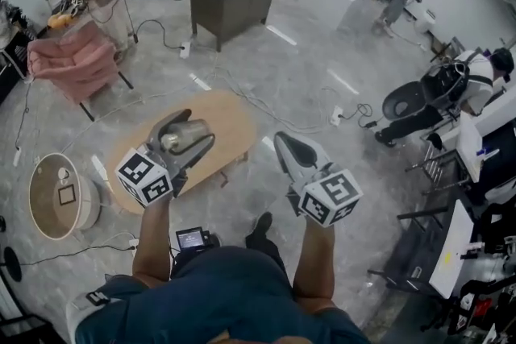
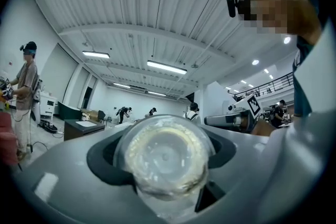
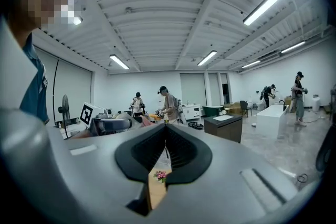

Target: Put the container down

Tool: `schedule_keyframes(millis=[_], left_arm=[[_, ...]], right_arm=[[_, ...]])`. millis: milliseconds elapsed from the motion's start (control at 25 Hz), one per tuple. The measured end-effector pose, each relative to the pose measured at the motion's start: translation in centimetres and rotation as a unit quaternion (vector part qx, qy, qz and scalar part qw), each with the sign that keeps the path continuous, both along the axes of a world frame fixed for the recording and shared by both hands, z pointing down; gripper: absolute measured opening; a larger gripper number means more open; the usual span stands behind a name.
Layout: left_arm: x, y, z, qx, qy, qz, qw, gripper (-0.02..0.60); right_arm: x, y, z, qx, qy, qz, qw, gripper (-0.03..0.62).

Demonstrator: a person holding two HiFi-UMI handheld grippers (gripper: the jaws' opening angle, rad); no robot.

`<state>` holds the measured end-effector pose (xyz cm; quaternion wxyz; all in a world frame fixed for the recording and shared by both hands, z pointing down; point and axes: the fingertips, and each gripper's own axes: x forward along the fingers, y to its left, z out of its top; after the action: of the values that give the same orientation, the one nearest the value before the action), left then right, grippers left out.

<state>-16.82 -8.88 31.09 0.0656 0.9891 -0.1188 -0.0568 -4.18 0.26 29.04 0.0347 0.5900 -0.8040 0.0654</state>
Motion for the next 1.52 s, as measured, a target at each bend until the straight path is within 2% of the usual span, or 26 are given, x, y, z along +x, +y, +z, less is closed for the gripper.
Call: schedule_keyframes(millis=[240, 440, 600, 920, 1160, 1520], left_arm=[[1.1, -2.7, -1.2, 0.006, -0.012, -0.062, 0.998, 0.325], [4.2, -4.8, -2.0, 0.015, -0.019, -0.101, 0.9946, 0.325], [7.1, -5.7, -1.5, 0.006, -0.027, -0.127, 0.9915, 0.325], [11.0, -6.9, -1.7, 0.007, -0.042, -0.183, 0.9823, 0.325], [13.7, -8.1, -0.7, -0.002, -0.051, -0.191, 0.9802, 0.325], [17.5, -12.0, 3.7, -0.04, -0.062, -0.162, 0.984, 0.325]], right_arm=[[2.1, -4.6, -1.0, 0.013, -0.013, -0.065, 0.998, 0.011], [6.0, -8.0, -1.3, 0.015, -0.021, -0.104, 0.994, 0.011], [9.4, -10.3, -1.1, 0.016, -0.027, -0.128, 0.991, 0.011], [14.1, -13.4, -1.4, 0.018, -0.044, -0.186, 0.981, 0.011], [16.7, -14.5, -0.5, 0.012, -0.054, -0.197, 0.979, 0.011], [20.2, -16.7, 3.7, -0.031, -0.071, -0.162, 0.984, 0.011]])
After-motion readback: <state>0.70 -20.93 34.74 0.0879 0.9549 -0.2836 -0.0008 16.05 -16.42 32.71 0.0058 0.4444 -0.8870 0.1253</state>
